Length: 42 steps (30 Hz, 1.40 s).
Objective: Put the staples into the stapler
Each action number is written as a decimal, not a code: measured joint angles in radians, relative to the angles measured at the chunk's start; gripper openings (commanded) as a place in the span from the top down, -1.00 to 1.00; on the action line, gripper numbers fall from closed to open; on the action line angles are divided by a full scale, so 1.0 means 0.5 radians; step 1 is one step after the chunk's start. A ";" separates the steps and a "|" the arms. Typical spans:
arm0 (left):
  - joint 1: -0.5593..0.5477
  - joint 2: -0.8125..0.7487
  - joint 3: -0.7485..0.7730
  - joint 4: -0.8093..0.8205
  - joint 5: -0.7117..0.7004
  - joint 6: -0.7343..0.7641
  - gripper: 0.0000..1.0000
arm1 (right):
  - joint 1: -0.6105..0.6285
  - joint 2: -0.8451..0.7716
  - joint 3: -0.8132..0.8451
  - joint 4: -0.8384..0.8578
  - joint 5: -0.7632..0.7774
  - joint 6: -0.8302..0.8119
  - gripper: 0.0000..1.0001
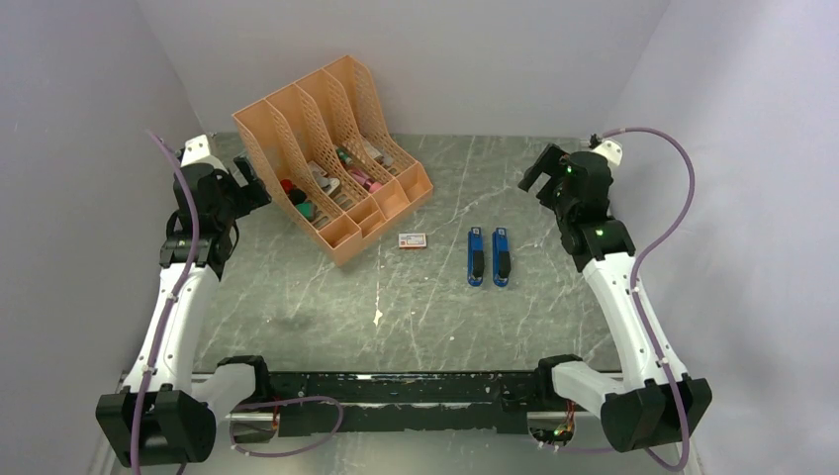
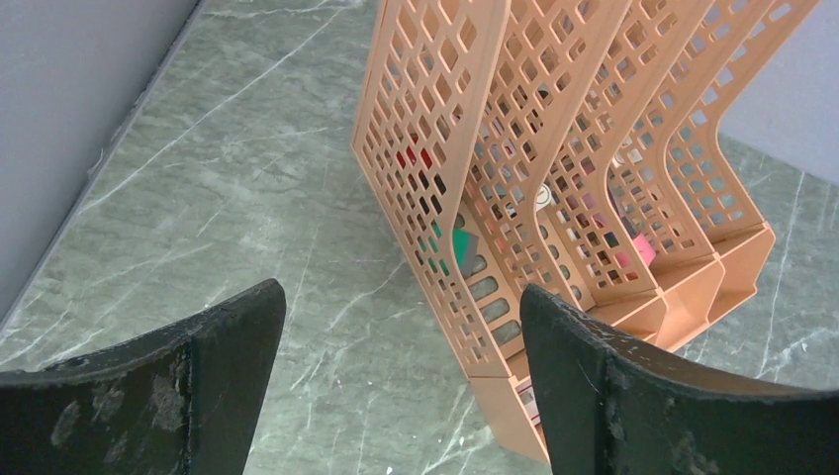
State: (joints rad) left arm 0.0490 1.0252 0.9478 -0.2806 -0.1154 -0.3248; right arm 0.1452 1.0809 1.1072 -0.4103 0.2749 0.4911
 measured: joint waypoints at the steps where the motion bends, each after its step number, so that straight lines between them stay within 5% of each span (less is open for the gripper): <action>1: 0.000 0.002 -0.001 0.000 -0.001 0.000 -0.88 | 0.000 0.012 0.009 -0.010 -0.002 -0.002 -1.00; 21: 0.000 -0.085 -0.031 0.000 -0.002 0.167 -0.97 | 0.000 0.069 0.060 -0.001 -0.119 -0.066 -1.00; 34: 0.000 -0.075 -0.161 0.040 0.185 0.117 -0.99 | 0.024 0.549 0.108 0.052 -0.840 -0.281 -1.00; 42: 0.000 -0.063 -0.220 0.046 0.211 0.120 -0.96 | 0.481 0.816 0.224 -0.035 -0.442 -0.486 -0.98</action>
State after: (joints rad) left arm 0.0490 0.9936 0.8379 -0.2577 -0.0097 -0.2649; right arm 0.3855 1.4887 1.2194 -0.4278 0.0540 0.2481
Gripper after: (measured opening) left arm 0.995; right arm 0.997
